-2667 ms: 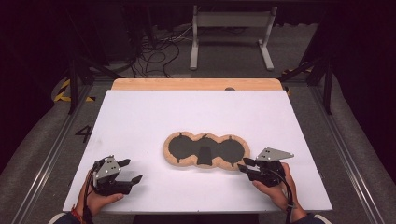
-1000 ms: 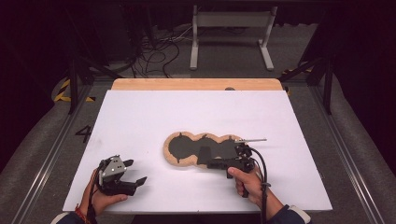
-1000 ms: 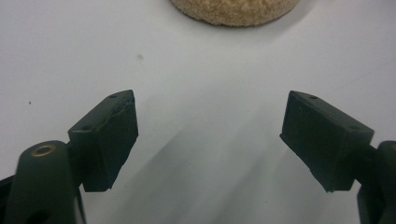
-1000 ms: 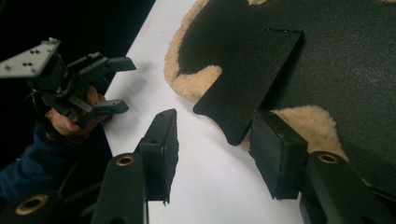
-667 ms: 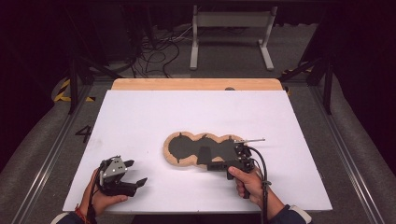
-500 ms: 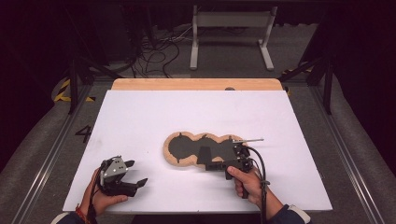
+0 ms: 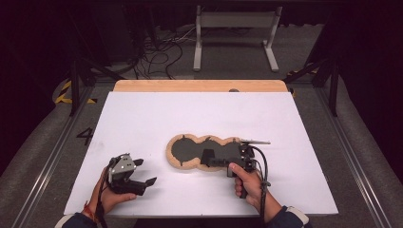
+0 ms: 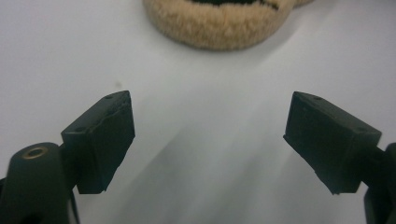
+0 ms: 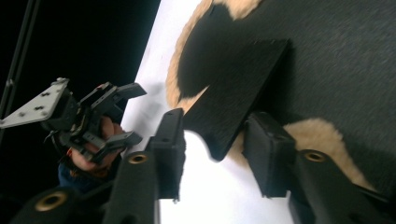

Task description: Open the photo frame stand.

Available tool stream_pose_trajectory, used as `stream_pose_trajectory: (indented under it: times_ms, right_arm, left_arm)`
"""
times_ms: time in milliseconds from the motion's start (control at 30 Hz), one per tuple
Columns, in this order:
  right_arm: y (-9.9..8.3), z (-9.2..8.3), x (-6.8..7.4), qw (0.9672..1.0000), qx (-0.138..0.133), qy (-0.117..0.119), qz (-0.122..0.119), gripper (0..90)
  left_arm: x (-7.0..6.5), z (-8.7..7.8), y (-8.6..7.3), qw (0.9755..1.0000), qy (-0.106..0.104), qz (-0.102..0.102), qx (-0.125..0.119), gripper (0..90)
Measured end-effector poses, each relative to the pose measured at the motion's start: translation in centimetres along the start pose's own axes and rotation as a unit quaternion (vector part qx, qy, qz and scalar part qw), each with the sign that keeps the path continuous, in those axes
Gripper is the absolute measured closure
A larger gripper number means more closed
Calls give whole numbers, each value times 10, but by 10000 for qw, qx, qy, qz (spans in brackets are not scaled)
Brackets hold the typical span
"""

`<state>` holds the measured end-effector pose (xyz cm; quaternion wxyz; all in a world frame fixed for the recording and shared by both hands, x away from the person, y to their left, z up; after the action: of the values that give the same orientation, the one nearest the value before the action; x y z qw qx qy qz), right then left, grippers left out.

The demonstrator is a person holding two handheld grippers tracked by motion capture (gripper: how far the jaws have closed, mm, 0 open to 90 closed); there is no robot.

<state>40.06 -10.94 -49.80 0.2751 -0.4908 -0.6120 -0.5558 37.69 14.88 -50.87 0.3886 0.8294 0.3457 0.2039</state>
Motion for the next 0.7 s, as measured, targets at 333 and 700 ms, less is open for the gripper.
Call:
stream_pose_trajectory:
  times_ms: [333, 700]
  right_arm:
    - [4, 7, -4, 9999, -40, 130, 103, 614]
    - [4, 8, -4, 9995, 156, 119, -237, 621]
  left_arm:
    - [19, 37, 38, 9969, -413, -671, -62, 181]
    - [16, 77, 41, 9915, -751, -912, 545, 150]
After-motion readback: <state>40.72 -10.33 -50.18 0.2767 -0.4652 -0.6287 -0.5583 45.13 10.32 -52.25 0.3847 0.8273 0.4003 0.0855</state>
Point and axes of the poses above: each handheld gripper's, and its own axes: z roughly forward along the jaws, y roughly out of its top, x roughly to its left, the point moved 9 cm from there along z, roughly forward along the jaws, and after that the axes turned 13 degrees about y, right-handed, at the moved point
